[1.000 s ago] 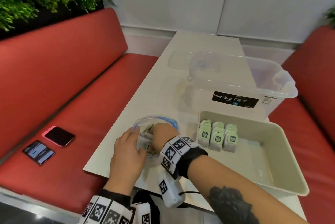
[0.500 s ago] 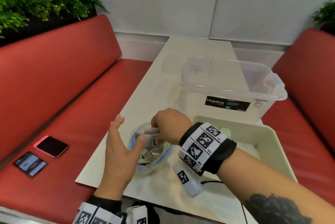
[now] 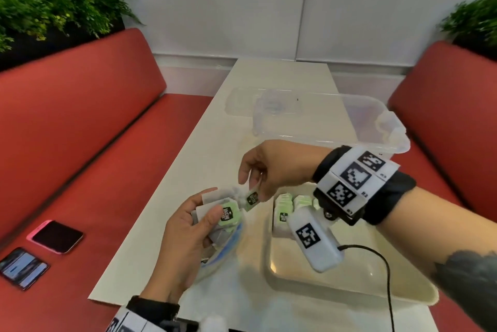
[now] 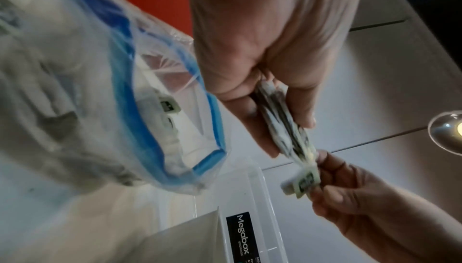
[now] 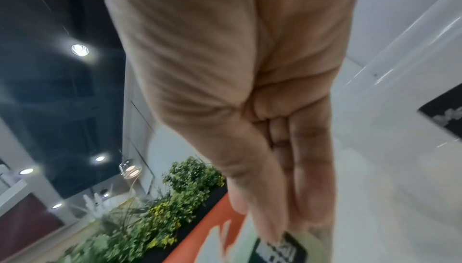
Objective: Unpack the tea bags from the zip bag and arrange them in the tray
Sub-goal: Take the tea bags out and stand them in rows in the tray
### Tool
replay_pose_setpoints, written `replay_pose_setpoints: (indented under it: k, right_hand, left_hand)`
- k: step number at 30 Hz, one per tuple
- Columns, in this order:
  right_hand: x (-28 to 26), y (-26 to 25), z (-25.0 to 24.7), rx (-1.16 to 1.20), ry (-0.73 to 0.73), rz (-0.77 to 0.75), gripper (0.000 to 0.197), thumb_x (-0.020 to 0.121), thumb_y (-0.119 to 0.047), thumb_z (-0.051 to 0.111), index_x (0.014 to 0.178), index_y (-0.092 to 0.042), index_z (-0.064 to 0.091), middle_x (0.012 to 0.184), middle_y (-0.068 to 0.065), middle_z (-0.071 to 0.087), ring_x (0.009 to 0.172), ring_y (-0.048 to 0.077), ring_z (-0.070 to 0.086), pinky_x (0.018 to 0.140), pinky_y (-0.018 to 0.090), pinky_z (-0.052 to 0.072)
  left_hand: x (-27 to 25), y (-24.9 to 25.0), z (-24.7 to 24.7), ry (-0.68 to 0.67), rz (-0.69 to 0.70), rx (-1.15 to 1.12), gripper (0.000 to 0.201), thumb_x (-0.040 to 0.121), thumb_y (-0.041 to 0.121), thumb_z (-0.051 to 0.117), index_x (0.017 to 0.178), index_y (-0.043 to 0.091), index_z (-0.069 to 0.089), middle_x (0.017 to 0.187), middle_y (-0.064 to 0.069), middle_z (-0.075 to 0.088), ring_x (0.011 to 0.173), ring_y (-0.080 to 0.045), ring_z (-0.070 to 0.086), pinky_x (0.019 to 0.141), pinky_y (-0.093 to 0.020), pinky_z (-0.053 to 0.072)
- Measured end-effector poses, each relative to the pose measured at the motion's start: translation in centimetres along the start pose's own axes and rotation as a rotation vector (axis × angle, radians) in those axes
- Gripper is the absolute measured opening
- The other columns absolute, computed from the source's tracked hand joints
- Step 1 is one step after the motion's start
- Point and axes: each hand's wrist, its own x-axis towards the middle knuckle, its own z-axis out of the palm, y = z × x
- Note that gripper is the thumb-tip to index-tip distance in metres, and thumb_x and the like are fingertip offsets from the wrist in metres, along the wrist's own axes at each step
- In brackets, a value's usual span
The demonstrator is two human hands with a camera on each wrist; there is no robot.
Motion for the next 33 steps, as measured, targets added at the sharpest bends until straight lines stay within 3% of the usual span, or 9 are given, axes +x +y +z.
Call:
replay_pose_setpoints:
  k: [3,6,11,14,17,20,25,28,33]
  right_hand:
    - [-0.9,2.3,-0.7,0.145,0.099,0.013,0.024,0.078,0.009,0.063,0.088,-0.013,0.066,0.071,0.001,0.066,0.054,0.009,0.058,0.054,0.018,0.05]
    - [-1.7,4.2,-0.9,0.279,0.204,0.041,0.022,0.081,0.007,0.06,0.085,-0.013,0.067,0.061,-0.002,0.062,0.046,0.009,0.053,0.046,0.018,0.044]
    - [-2.8,6.4,0.3,0.599,0.341,0.036,0.031,0.092,0.006,0.046,0.103,-0.016,0.066,0.055,-0.003,0.05,0.04,0.007,0.044,0.043,0.017,0.039]
    - [-3.3,7.0,1.5,0.798,0.386,0.036,0.026,0.094,0.002,0.045,0.098,-0.015,0.065,0.044,-0.002,0.049,0.036,0.006,0.041,0.037,0.016,0.034]
    - [-3.9,7.3,2.2,1.005,0.438,0.065,0.017,0.094,-0.001,0.049,0.098,-0.01,0.063,0.056,0.002,0.054,0.033,0.004,0.039,0.032,0.016,0.029]
    - [-4.8,7.6,2.4,1.12,0.468,0.094,0.011,0.093,-0.002,0.051,0.096,-0.011,0.058,0.056,0.002,0.053,0.031,0.005,0.039,0.03,0.016,0.027]
    - [-7.1,8.6,1.5,0.631,0.502,0.051,0.027,0.086,-0.012,0.066,0.111,-0.022,0.06,0.075,-0.002,0.059,0.037,0.002,0.044,0.037,0.015,0.033]
    - [-8.1,8.9,0.5,0.177,0.53,0.038,0.007,0.082,-0.02,0.071,0.088,-0.023,0.07,0.073,-0.008,0.063,0.054,-0.005,0.052,0.052,0.009,0.037]
    - [-9.2,10.4,-0.3,0.274,0.603,0.101,0.015,0.086,-0.011,0.066,0.078,-0.021,0.058,0.059,-0.006,0.055,0.032,0.003,0.042,0.037,0.012,0.033]
  left_hand:
    - [0.2,-0.5,0.3,-0.026,-0.063,-0.079,0.076,0.031,0.049,0.091,0.096,0.018,0.069,0.101,-0.008,0.072,0.08,-0.021,0.071,0.056,-0.026,0.057]
    - [0.2,-1.0,1.2,-0.101,-0.109,-0.085,0.071,0.029,0.049,0.092,0.09,0.02,0.073,0.097,-0.009,0.073,0.078,-0.019,0.071,0.053,-0.024,0.055]
    - [0.3,-2.0,3.9,-0.231,-0.148,0.012,0.068,0.044,0.038,0.091,0.105,0.017,0.069,0.118,0.002,0.067,0.099,-0.017,0.067,0.066,-0.026,0.056]
    - [0.6,-2.2,5.7,-0.257,-0.1,0.057,0.061,0.054,0.028,0.086,0.113,0.024,0.068,0.122,0.007,0.064,0.109,-0.013,0.062,0.076,-0.024,0.054]
    - [0.9,-2.0,7.1,-0.28,-0.05,0.136,0.05,0.068,0.01,0.079,0.114,0.026,0.067,0.118,0.013,0.065,0.105,-0.007,0.063,0.078,-0.025,0.055]
    - [1.0,-1.6,7.9,-0.294,-0.034,0.17,0.05,0.067,0.006,0.075,0.113,0.021,0.064,0.107,0.012,0.07,0.095,-0.007,0.067,0.073,-0.025,0.056]
    - [1.7,-0.6,8.1,-0.429,-0.025,0.375,0.04,0.065,0.014,0.077,0.101,0.031,0.071,0.1,0.005,0.072,0.087,-0.007,0.068,0.07,-0.019,0.053]
    - [2.1,0.1,8.5,-0.525,-0.012,0.512,0.04,0.072,0.01,0.076,0.098,0.039,0.069,0.099,0.008,0.072,0.089,-0.009,0.068,0.074,-0.021,0.054]
    - [2.8,-0.3,9.4,-0.604,0.094,0.645,0.046,0.073,0.011,0.076,0.101,0.045,0.065,0.131,0.028,0.049,0.119,0.015,0.043,0.091,-0.003,0.037]
